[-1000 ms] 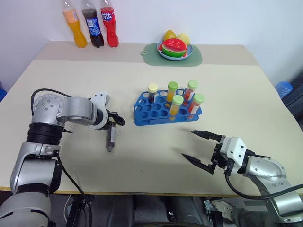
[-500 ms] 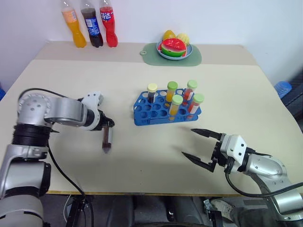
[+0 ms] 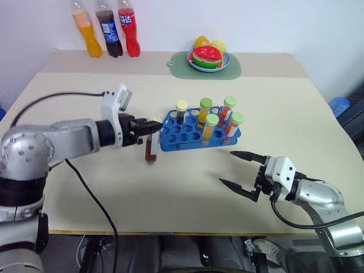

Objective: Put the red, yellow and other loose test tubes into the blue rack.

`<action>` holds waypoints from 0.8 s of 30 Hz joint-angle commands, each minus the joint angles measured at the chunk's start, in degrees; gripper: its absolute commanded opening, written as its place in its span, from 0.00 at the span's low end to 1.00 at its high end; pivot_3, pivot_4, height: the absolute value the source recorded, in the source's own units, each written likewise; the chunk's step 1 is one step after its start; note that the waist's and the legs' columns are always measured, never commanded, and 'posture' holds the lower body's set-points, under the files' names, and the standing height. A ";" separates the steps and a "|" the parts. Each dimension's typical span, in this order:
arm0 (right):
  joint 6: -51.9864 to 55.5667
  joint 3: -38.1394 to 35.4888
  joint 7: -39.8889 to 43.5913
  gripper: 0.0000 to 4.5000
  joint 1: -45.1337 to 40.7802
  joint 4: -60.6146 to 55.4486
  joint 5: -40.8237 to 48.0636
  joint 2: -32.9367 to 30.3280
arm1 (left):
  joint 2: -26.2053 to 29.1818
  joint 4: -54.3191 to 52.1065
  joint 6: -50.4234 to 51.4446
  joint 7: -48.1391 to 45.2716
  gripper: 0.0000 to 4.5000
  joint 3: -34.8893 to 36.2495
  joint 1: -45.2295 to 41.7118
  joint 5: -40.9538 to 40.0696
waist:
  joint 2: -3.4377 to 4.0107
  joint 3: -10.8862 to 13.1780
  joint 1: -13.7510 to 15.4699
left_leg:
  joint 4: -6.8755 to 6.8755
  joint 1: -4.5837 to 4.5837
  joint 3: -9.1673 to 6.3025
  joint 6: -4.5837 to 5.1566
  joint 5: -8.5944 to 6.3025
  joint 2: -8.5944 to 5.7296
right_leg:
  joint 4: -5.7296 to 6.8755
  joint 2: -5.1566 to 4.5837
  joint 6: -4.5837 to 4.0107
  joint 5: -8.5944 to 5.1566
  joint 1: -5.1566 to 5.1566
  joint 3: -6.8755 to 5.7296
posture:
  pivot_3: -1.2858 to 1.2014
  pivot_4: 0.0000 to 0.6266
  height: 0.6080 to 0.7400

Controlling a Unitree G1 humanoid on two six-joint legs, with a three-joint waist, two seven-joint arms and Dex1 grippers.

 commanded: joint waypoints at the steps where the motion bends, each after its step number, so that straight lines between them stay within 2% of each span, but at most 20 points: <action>1: -0.30 -1.79 -1.22 0.96 0.57 -1.78 0.48 -0.28 | -3.36 -4.72 -16.80 -11.46 0.26 0.86 2.74 15.44 | 0.00 0.00 0.38 | 0.00 -0.02 0.00 0.00 0.00 0.00 | -0.04 -0.01 -0.01 0.00 0.00 0.00 | 0.52 0.24 1.00; 6: -0.57 -2.00 -4.18 0.96 1.55 -2.92 -0.52 0.77 | -13.08 3.84 -33.11 -24.65 0.26 -3.40 -4.21 28.44 | -0.02 0.00 0.77 | 0.07 -0.13 -0.02 0.01 0.00 -0.06 | -0.14 -0.01 -0.01 0.00 0.04 0.05 | 0.52 0.24 1.00; 10: -0.70 -2.51 -6.96 0.96 3.82 -4.21 -1.49 1.94 | -20.35 12.74 -44.61 -29.89 0.26 -7.71 -9.29 39.68 | -0.01 -0.03 0.33 | 0.12 -0.13 -0.04 0.09 -0.04 -0.07 | -0.18 0.07 0.02 0.01 0.08 0.14 | 0.52 0.24 1.00; 13: 0.92 -3.35 -9.43 0.96 6.33 -6.20 -0.95 2.83 | -25.23 19.44 -51.19 -33.05 0.26 -9.26 -10.26 44.62 | 0.01 -0.04 0.24 | 0.11 -0.10 0.00 0.22 -0.12 -0.04 | -0.20 0.14 0.11 0.05 0.07 0.23 | 0.52 0.24 1.00; 20: 4.66 -7.62 -14.54 0.96 14.40 -12.12 0.29 5.26 | -30.46 34.86 -61.87 -44.26 0.26 -10.91 -10.90 51.04 | 0.01 -0.04 0.38 | 0.12 -0.12 0.00 0.23 -0.12 -0.02 | -0.17 0.17 0.19 0.10 0.01 0.23 | 0.52 0.24 1.00; 24: 5.25 -8.28 -16.18 0.96 16.92 -14.46 0.01 6.18 | -32.09 42.31 -65.86 -46.13 0.26 -11.07 -12.22 54.90 | -0.01 -0.04 0.37 | 0.13 -0.14 -0.01 0.24 -0.12 -0.02 | -0.18 0.17 0.07 0.03 0.01 0.23 | 0.52 0.24 1.00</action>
